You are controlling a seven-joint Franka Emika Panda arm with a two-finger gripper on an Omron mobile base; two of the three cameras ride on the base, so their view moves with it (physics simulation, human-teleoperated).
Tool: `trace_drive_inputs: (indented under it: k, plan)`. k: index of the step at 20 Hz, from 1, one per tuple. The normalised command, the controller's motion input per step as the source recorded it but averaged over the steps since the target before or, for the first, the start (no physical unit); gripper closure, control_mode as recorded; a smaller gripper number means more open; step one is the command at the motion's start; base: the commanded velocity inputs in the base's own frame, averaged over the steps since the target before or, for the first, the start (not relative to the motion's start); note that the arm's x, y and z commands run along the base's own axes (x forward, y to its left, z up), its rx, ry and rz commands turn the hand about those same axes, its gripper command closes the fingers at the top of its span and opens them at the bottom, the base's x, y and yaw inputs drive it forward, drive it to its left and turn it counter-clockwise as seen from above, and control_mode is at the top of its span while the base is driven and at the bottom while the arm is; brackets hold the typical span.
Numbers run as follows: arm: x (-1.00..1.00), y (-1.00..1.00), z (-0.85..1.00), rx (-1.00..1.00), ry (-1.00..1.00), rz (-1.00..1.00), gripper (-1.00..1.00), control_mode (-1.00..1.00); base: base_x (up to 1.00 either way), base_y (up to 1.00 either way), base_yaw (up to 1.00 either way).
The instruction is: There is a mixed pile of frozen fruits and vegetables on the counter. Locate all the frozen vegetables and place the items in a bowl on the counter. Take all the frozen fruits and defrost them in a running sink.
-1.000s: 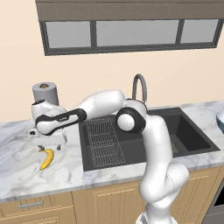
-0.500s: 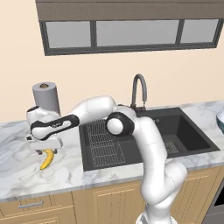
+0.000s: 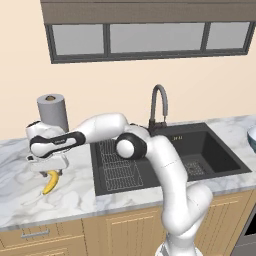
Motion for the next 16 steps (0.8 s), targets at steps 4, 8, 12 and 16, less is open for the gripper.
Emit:
trace_drive_inputs:
  k: [4,8,12,16]
  plan:
    - [-0.01,0.00,-0.02,0.01,-0.03,0.00,1.00,-1.00,0.00,0.00,0.00]
    - [-0.09,-0.07,0.07,0.07,-0.09,-0.05,1.00,-1.00,0.00,0.00,0.00]
    - [-0.29,-0.40,0.45,0.02,-0.15,-0.10,1.00,-1.00,0.00,0.00,0.00]
    - [-0.36,-0.66,0.55,0.04,-0.12,-0.07,1.00,-1.00,0.00,0.00,0.00]
